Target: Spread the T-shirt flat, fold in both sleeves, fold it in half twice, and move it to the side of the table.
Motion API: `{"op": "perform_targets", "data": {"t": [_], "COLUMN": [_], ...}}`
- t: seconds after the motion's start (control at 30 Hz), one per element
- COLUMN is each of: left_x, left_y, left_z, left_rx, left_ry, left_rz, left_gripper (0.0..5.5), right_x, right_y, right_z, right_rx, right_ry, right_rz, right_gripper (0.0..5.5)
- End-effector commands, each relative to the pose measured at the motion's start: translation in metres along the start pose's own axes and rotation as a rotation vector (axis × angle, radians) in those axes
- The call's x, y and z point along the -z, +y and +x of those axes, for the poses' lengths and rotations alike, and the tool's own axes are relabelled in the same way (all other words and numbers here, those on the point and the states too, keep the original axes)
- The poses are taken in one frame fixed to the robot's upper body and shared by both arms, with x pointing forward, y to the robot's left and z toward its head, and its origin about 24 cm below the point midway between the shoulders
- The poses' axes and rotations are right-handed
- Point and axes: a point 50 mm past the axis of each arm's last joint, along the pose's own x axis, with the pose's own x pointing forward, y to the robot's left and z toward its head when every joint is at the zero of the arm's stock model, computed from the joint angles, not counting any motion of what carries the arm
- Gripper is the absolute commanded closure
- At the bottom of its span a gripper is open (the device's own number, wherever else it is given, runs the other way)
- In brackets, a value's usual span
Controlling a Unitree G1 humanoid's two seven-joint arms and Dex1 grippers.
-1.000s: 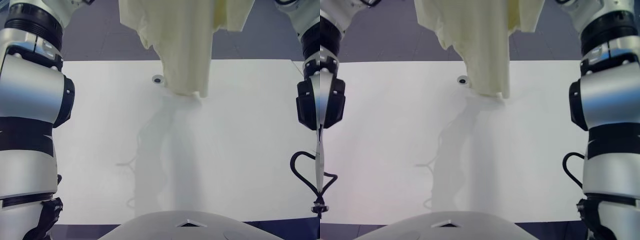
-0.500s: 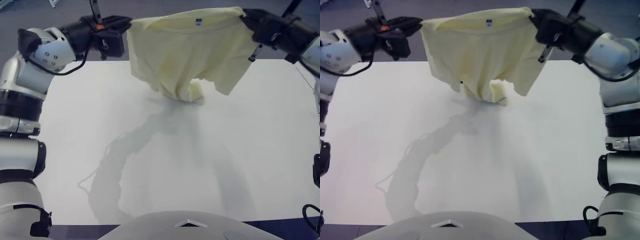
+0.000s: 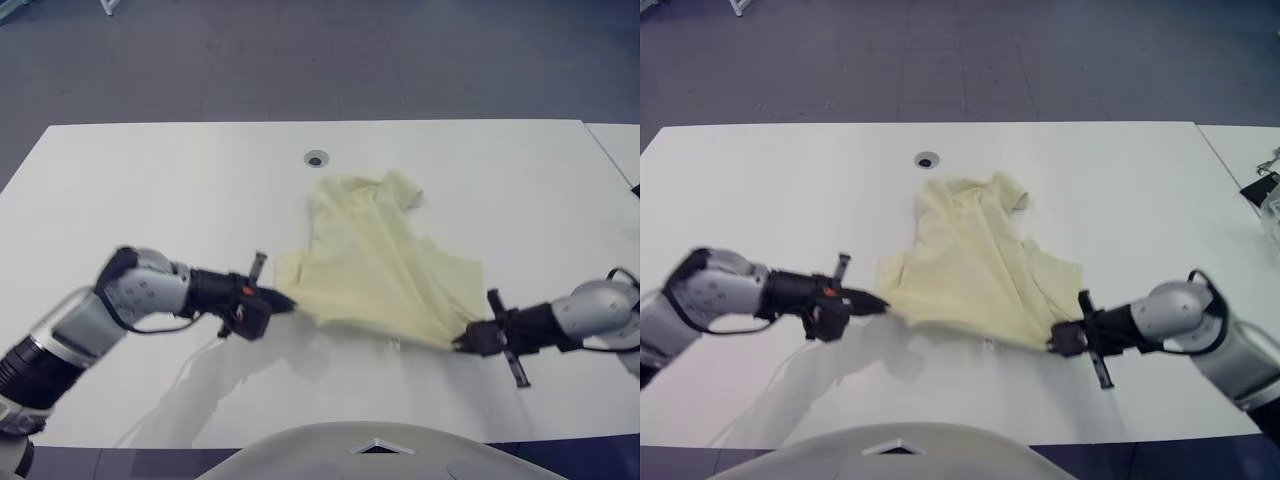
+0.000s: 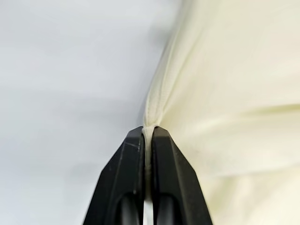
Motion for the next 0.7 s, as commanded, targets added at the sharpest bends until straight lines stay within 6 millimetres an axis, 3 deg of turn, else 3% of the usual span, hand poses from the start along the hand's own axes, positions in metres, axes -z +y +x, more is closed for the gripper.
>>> {"op": "perform_targets", "data": {"t": [0.03, 0.2, 0.23, 0.4, 0.57, 0.63, 0.7], "left_x": [-0.003, 0.003, 0.003, -0.008, -0.006, 0.0, 0.002], "left_y": [-0.027, -0.035, -0.035, -0.031, 0.012, 0.037, 0.044], "left_z": [0.0, 0.0, 0.0, -0.017, -0.047, -0.047, -0.036], "left_rx": [0.108, 0.105, 0.094, 0.061, -0.122, -0.267, -0.303], "left_ry": [0.045, 0.09, 0.09, 0.001, -0.019, -0.005, 0.0], "left_rz": [-0.049, -0.053, -0.055, -0.161, -0.21, -0.177, -0.151], "left_gripper": [5.45, 5.45, 5.23, 4.57, 3.83, 3.51, 3.24], "right_x": [0.012, 0.008, 0.007, -0.017, -0.032, -0.035, -0.035], "right_y": [-0.002, 0.008, 0.01, 0.01, -0.011, -0.011, -0.012], "right_z": [-0.003, -0.002, -0.004, -0.033, -0.061, -0.066, -0.072], "right_rx": [0.041, 0.029, 0.02, -0.013, 0.085, 0.067, 0.058], "right_ry": [0.077, 0.059, 0.062, -0.059, -0.147, -0.148, -0.142], "right_rz": [0.017, 0.045, 0.06, 0.14, 0.151, 0.149, 0.151], "right_gripper": [5.5, 5.5, 5.14, 4.49, 3.78, 3.47, 3.21]}}
